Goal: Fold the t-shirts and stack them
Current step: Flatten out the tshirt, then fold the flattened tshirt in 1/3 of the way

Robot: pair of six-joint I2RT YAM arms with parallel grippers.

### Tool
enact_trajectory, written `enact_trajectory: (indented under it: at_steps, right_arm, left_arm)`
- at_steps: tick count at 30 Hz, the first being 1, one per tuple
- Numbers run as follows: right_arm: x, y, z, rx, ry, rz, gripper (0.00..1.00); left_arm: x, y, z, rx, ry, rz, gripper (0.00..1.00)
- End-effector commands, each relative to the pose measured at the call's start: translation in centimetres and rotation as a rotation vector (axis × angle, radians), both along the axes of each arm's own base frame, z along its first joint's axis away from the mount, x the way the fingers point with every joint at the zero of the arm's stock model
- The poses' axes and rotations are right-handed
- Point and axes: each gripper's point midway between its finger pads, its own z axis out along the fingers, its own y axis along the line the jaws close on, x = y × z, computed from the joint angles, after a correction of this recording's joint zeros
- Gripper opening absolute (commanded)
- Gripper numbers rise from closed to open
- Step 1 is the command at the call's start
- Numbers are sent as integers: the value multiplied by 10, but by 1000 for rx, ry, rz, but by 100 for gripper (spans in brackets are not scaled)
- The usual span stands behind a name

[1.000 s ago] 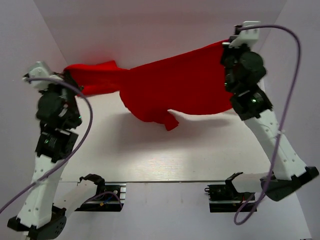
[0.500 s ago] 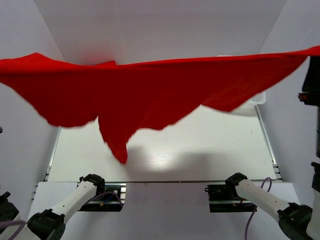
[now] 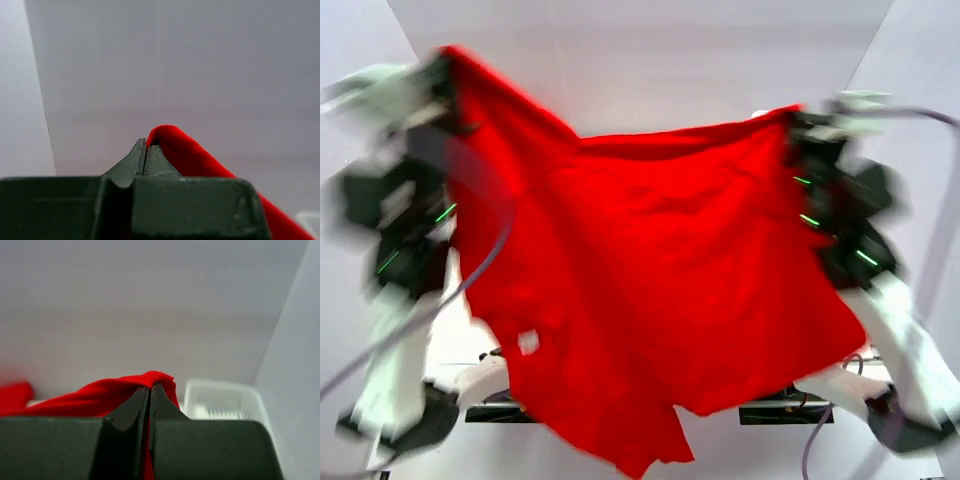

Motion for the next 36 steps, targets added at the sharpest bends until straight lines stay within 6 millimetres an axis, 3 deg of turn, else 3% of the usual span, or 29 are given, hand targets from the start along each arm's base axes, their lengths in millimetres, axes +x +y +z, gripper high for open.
enact_trajectory:
  at_steps: [1, 2, 3, 5, 6, 7, 8, 9, 10, 11, 13, 14, 15, 16, 17, 18, 20, 21, 22, 25, 31, 32, 33, 34, 35, 36]
  right_arm:
    - [69, 5, -67, 48, 134, -182, 0]
    - [95, 12, -98, 23, 203, -224, 0]
    - [121, 18, -132, -7, 279, -266, 0]
    - [147, 27, -168, -6, 364, -275, 0]
    - [181, 43, -228, -63, 482, -275, 0]
    - [194, 40, -247, -49, 522, -283, 0]
    - [207, 46, -242, -36, 527, -273, 0]
    - [227, 58, -280, -67, 603, -248, 0]
    - [244, 57, -320, -102, 685, -256, 0]
    - [270, 73, -347, -130, 741, -209, 0]
    - [290, 73, -360, -126, 771, -186, 0]
    - [306, 85, -363, -125, 782, -141, 0]
    - [313, 82, -368, -129, 793, -137, 0]
    - [320, 86, -404, -155, 850, -125, 0]
    - [333, 90, -390, -146, 817, -85, 0]
    - [337, 91, -413, -160, 846, -77, 0]
    - [348, 93, -410, -148, 826, -34, 0]
    - [353, 94, -425, -146, 838, -26, 0]
    - [356, 95, -419, -137, 822, -12, 0]
    - [363, 94, -428, -111, 825, 25, 0]
    - [379, 91, -418, -95, 759, 90, 0]
    - [380, 90, -416, -96, 756, 90, 0]
    - [381, 86, -415, -95, 753, 91, 0]
    - [381, 85, -413, -96, 751, 94, 0]
    - [381, 84, -411, -95, 750, 99, 0]
    - [381, 81, -408, -92, 749, 101, 0]
  left_arm:
    - [119, -11, -92, 55, 252, 174, 0]
    - [157, -17, -127, 77, 332, 205, 0]
    - [177, -12, -150, 84, 378, 261, 0]
    - [220, -21, -199, 133, 460, 259, 0]
    - [240, -16, -221, 146, 502, 282, 0]
    - [278, -21, -269, 169, 588, 290, 0]
    - [297, -21, -292, 184, 621, 291, 0]
    - [317, -18, -316, 195, 659, 304, 0]
    - [337, -14, -321, 183, 661, 310, 0]
    - [372, -19, -360, 206, 711, 302, 0]
    - [402, -24, -396, 232, 755, 270, 0]
    - [421, -28, -448, 259, 835, 233, 0]
    - [431, -35, -441, 259, 807, 205, 0]
    - [436, -35, -451, 253, 813, 182, 0]
    - [442, -36, -449, 236, 776, 153, 0]
    - [446, -39, -462, 242, 784, 137, 0]
    - [451, -41, -470, 252, 787, 103, 0]
    - [453, -45, -467, 254, 772, 88, 0]
    - [452, -47, -472, 258, 775, 74, 0]
    - [449, -48, -485, 273, 788, 66, 0]
    - [414, -40, -491, 257, 833, 73, 0]
    - [401, -36, -506, 261, 867, 80, 0]
    - [392, -36, -506, 242, 877, 75, 0]
    - [382, -33, -477, 215, 824, 86, 0]
    - [367, -30, -493, 214, 863, 83, 0]
    - [357, -36, -492, 201, 867, 69, 0]
